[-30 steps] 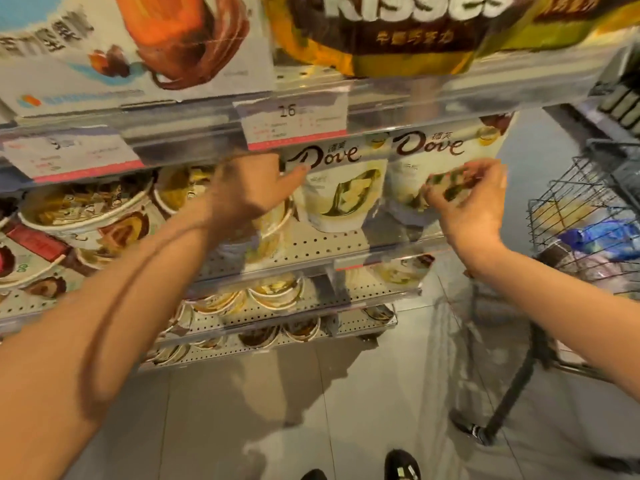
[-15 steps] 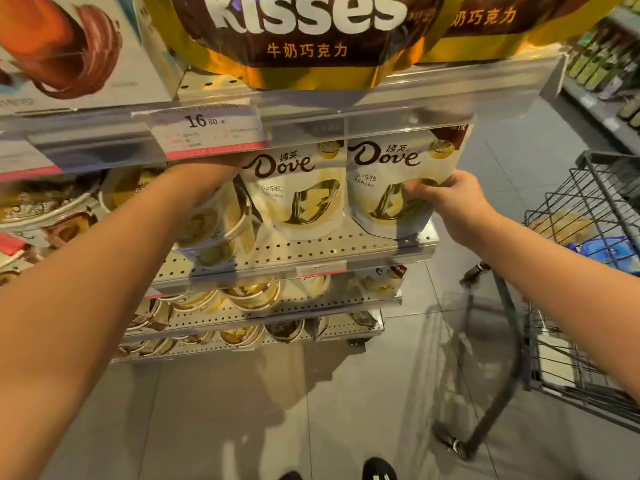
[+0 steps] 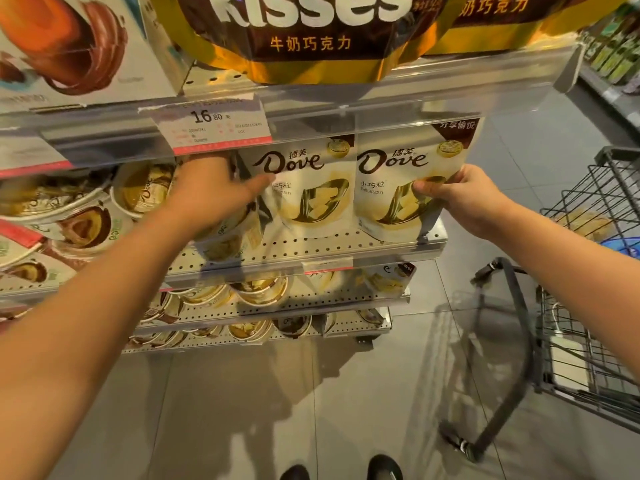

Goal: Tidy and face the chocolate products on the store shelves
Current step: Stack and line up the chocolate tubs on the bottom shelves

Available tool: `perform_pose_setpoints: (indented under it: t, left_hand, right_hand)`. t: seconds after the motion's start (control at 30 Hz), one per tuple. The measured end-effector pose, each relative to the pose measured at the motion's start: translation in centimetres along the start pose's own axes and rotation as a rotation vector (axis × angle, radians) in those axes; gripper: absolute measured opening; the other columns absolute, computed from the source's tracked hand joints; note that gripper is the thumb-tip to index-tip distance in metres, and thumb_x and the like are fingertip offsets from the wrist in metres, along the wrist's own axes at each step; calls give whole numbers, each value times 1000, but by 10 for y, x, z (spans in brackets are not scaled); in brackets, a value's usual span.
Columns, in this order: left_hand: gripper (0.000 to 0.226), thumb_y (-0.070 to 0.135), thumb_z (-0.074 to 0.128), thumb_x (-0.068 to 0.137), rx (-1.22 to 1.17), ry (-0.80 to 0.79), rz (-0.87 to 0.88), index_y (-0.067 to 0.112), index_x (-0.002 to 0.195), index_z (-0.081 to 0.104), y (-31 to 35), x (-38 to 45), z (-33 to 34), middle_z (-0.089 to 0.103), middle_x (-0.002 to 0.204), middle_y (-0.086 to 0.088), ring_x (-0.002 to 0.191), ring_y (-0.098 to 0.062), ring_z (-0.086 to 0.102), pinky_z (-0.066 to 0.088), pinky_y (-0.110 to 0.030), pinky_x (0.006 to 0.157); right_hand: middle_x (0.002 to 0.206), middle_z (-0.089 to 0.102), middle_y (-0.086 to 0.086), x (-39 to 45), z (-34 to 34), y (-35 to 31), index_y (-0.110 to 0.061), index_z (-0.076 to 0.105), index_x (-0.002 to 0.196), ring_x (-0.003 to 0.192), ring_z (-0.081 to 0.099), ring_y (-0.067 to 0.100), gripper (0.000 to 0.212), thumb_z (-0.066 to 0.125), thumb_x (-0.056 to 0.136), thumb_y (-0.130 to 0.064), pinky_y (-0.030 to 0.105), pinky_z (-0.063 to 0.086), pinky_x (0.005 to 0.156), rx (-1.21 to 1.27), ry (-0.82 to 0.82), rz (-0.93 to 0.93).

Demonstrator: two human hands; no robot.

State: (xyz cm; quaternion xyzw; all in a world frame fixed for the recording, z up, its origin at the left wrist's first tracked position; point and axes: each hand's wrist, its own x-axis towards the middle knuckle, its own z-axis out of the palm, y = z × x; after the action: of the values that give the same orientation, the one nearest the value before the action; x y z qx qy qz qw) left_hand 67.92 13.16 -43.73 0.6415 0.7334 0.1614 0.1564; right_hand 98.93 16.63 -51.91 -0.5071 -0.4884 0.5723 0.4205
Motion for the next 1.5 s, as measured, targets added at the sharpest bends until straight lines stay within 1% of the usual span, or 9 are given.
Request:
perform_pose_setpoints:
  t: [0.1,0.2,0.33,0.5,0.7,1.0,1.2,1.37,1.5]
  left_hand:
    - [44,23,61,84,183,344,419,0,121,50,-9,-41,24,54,115,-19,111,-34,48,37,-44,96]
    - [35,16,57,82,53,394,661,1,114,55,-30,-58,62,55,119,-19,117,-26,45,34,-35,105]
    - [32,30,65,78,-266,238,335,6,98,55,-29,-69,108,53,95,-2,90,-8,45,41,-29,79]
    - [103,50,84,52,-572,143,-53,11,135,39,-25,-38,140,43,137,-4,130,-15,38,33,-35,111]
    - [122,23,92,49,-790,277,-96,4,143,16,-6,-9,158,34,142,-4,132,-12,34,27,-29,114]
    - [135,63,84,34,-746,367,-142,17,143,19,-11,16,171,38,142,-7,134,-18,36,32,-42,112]
    - [115,30,93,46,-697,384,-141,12,139,27,-10,11,168,43,132,2,125,-14,38,30,-23,106]
    - [115,35,91,48,-632,384,-145,13,139,24,-15,-1,173,40,137,-4,129,-24,34,34,-38,108]
    - [119,41,90,45,-612,385,-127,12,140,23,-15,-7,171,41,138,-6,130,-24,33,34,-41,108]
  right_hand:
    - [106,68,4,-1,0,-1,-4,61,109,97,67,17,26,58,84,2,24,57,77,-4,6,7]
    - [105,68,3,-1,0,-1,-4,61,109,92,68,12,25,58,85,1,20,56,72,-4,4,8]
    - [105,68,3,0,0,1,-10,62,103,94,68,14,23,58,84,2,24,57,78,5,3,-2]
    - [100,69,0,-1,1,4,-13,63,98,89,69,13,20,58,84,0,22,56,75,41,6,-13]
    - [99,70,0,-1,-2,8,-13,63,98,94,68,16,24,64,74,-13,25,56,80,55,-6,-1]
    - [104,71,9,2,-3,27,-4,61,111,98,68,21,43,71,70,-1,30,56,83,-47,-97,77]
    - [101,71,7,7,3,27,-7,64,105,97,68,23,36,69,71,2,37,54,88,-32,-75,103]
    - [110,68,17,7,-1,23,1,60,114,103,65,33,55,74,61,-8,55,45,97,-63,-138,146]
    - [112,67,17,8,-2,21,0,59,115,103,65,32,56,73,61,-8,52,46,97,-69,-165,150]
